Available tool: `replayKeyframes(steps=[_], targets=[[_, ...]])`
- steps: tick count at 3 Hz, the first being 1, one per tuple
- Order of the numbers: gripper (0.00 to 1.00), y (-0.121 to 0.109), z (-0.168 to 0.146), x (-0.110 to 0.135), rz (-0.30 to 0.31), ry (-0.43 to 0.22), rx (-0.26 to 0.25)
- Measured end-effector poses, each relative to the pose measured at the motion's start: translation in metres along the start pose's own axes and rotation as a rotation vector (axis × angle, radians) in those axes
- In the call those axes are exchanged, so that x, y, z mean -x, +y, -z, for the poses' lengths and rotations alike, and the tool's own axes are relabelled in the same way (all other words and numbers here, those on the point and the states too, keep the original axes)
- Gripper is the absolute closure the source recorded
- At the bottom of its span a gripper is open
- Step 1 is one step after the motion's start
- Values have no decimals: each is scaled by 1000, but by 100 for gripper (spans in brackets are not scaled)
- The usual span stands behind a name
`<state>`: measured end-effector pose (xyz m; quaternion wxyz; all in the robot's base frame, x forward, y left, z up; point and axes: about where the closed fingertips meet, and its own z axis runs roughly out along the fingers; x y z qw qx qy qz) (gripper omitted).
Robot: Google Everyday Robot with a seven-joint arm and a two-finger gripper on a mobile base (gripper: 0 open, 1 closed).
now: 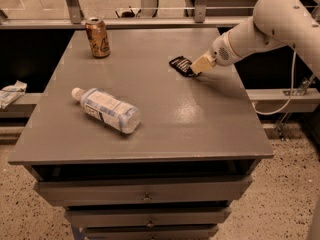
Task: Pick rxbar chocolate
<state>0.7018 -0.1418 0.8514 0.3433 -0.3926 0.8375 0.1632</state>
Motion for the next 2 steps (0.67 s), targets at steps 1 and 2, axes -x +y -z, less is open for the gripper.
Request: replayKeyframes(steps=[1, 2], targets=[[100, 12, 25, 31, 61, -81, 14], [100, 44, 63, 79, 156, -226, 106]])
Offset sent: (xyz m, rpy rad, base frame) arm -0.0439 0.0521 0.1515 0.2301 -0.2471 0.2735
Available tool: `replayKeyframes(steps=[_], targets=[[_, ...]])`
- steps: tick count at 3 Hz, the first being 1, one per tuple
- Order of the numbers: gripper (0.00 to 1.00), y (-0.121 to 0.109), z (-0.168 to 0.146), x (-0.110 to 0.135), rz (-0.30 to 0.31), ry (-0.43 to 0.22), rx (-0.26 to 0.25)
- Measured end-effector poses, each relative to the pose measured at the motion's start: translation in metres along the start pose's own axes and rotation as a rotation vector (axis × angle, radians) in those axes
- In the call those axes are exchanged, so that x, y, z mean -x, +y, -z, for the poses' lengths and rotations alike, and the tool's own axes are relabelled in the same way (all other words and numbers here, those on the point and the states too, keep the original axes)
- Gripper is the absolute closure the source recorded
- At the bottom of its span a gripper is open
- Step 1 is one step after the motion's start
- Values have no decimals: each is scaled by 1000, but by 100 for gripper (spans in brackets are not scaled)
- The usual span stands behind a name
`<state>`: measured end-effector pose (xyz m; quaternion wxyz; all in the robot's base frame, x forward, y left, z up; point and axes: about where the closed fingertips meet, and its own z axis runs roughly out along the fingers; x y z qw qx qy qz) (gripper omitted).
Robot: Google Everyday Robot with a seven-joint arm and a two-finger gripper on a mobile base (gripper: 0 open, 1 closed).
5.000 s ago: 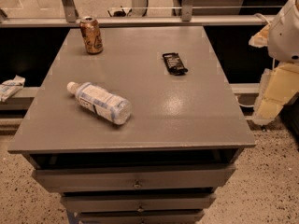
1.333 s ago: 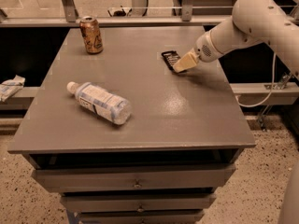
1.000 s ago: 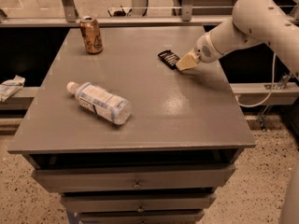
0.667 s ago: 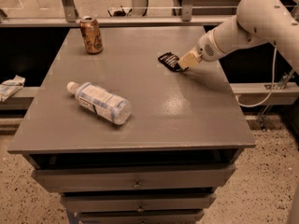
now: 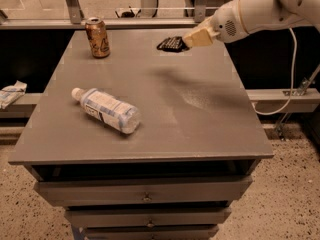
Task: Pick rxbar chocolate
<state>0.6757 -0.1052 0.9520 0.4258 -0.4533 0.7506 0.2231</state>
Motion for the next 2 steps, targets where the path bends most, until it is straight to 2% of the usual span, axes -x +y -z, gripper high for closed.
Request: replayKeyframes(steps=[1, 2], targets=[[100, 22, 17, 40, 56, -108, 79], [100, 21, 15, 38, 53, -102, 78]])
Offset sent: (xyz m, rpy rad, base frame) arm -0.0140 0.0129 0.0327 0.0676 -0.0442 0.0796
